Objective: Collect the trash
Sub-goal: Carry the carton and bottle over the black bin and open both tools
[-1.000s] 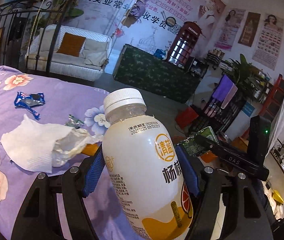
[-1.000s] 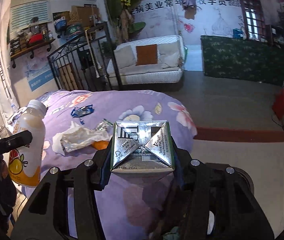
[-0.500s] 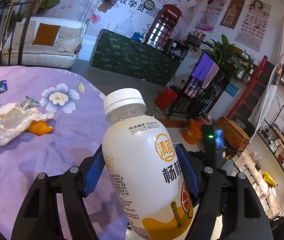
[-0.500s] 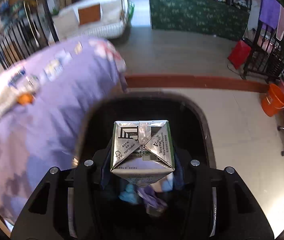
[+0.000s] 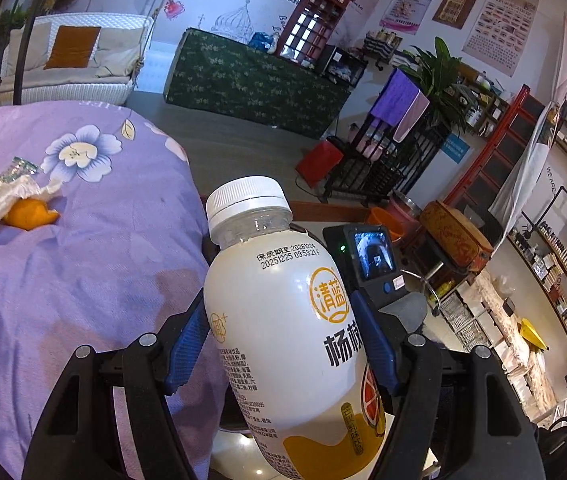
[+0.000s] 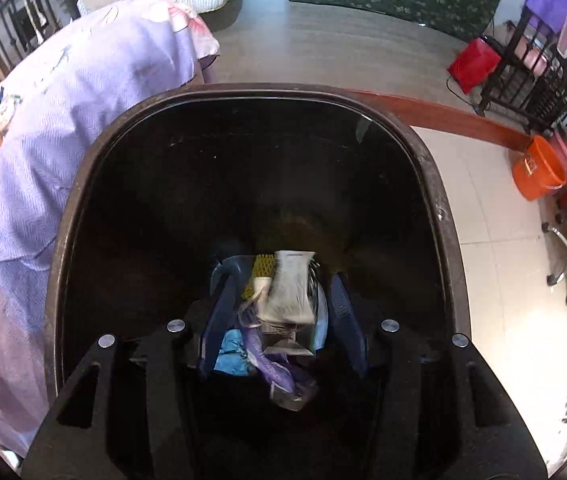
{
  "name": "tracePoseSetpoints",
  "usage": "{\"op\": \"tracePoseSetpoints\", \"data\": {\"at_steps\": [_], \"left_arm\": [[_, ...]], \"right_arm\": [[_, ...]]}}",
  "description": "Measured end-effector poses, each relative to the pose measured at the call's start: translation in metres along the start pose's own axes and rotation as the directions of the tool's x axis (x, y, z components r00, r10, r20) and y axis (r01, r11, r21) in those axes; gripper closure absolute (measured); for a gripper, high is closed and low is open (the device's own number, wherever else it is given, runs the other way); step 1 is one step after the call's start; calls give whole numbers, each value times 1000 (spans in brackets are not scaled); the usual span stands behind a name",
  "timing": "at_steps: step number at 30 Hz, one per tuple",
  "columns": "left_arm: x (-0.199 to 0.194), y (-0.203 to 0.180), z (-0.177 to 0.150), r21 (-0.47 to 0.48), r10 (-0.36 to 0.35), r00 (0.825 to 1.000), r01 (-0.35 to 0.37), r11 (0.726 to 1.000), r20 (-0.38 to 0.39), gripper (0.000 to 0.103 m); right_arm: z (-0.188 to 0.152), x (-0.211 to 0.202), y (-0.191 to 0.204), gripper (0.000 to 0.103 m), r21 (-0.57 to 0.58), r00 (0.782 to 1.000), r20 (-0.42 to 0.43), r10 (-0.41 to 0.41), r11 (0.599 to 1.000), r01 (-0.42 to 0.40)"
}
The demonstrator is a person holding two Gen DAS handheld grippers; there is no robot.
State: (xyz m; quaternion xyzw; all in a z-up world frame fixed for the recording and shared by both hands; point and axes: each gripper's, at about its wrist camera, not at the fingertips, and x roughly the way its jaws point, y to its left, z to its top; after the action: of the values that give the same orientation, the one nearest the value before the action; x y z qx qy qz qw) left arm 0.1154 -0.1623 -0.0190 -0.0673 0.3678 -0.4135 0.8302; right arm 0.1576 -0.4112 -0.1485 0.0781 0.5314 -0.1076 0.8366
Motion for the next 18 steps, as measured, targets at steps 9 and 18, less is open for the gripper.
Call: {"op": "tracePoseSetpoints", "data": {"at_steps": [9, 18], "left_arm": [[24, -18, -2, 38, -12, 999, 13, 999, -45, 35], [68, -41, -6, 75, -33, 991, 44, 996, -130, 34]], "right_arm": [[-11, -47, -13, 50, 88, 988, 154, 22, 996, -36], [-30, -106, -52, 35, 223, 949, 313, -46, 975, -26]]}}
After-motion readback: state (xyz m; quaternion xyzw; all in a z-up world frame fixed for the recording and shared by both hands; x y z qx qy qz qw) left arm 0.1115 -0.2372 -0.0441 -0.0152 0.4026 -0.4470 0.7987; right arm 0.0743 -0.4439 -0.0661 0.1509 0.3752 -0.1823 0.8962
